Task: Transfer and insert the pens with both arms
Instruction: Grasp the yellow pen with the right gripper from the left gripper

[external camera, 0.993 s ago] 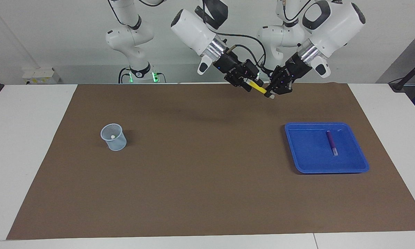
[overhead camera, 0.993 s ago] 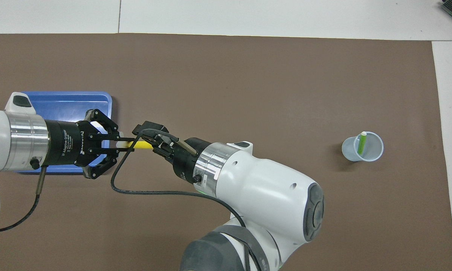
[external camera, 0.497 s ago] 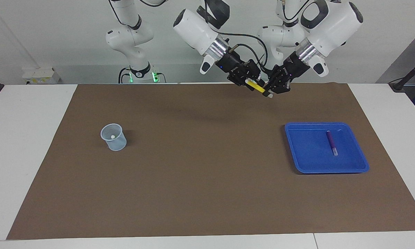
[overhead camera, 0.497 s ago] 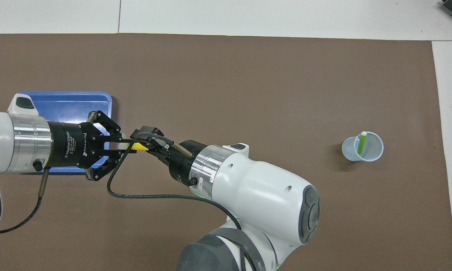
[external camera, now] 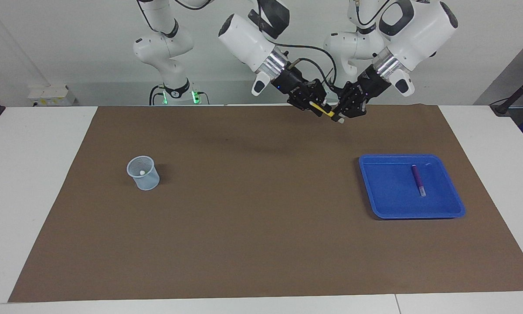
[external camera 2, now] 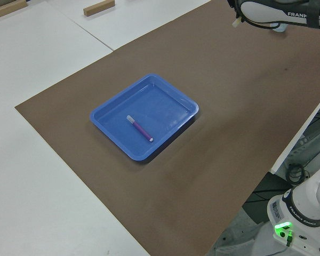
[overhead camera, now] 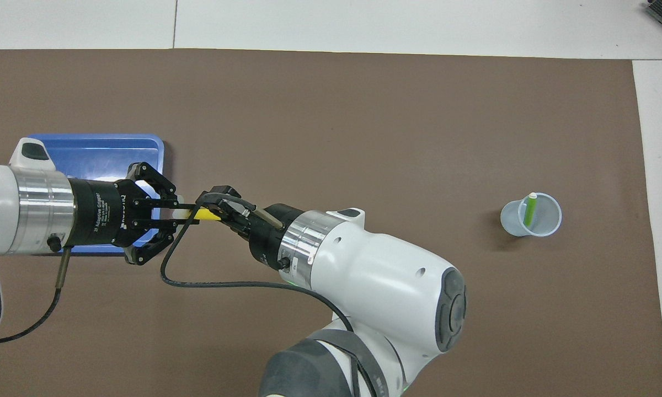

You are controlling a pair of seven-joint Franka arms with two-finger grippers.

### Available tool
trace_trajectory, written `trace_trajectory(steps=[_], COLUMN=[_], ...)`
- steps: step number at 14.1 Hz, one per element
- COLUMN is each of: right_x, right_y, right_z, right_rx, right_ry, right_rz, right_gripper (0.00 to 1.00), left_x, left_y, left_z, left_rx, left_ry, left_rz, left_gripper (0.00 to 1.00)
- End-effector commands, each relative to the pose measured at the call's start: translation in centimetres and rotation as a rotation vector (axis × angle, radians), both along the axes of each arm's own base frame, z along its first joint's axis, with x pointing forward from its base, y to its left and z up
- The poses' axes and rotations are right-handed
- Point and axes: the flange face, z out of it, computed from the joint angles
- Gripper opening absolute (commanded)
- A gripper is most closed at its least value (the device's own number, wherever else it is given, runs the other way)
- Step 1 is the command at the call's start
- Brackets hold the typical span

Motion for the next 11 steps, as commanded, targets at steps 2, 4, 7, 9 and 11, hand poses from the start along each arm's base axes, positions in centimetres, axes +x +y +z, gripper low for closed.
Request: trace_trajectory(steps=[2, 4, 7, 9, 11], right_x=[0.5, 0.57, 0.64, 0.64, 0.64], right_y=[-0.04, -0.12, -0.19, -0.19, -0.19], right_z=[-0.03, -0.04, -0.04, -0.04, -0.04], right_rx=[0.006, 0.006, 0.007, 0.007, 0.007], right_ry=[-0.025, -0.025, -0.024, -0.024, -0.024], right_rz=[0.001, 0.0, -0.002, -0.002, -0.002], right_gripper=[0.08, 0.0, 0.0, 0.0, 0.0], left_x=[-1.14, -1.19, -1.19, -1.2, -1.14], left_y=[-0.04, -0.04, -0.04, -0.05, -0.01], left_z=[-0.07, -0.01, -0.01, -0.02, 0.07], left_rx=[0.001, 0.001, 0.001, 0.001, 0.006], left_ry=[0.002, 0.002, 0.002, 0.002, -0.015], left_rz=[0.013, 0.012, 0.012, 0.01, -0.005], left_gripper=[0.0, 0.0, 0.0, 0.0, 0.0])
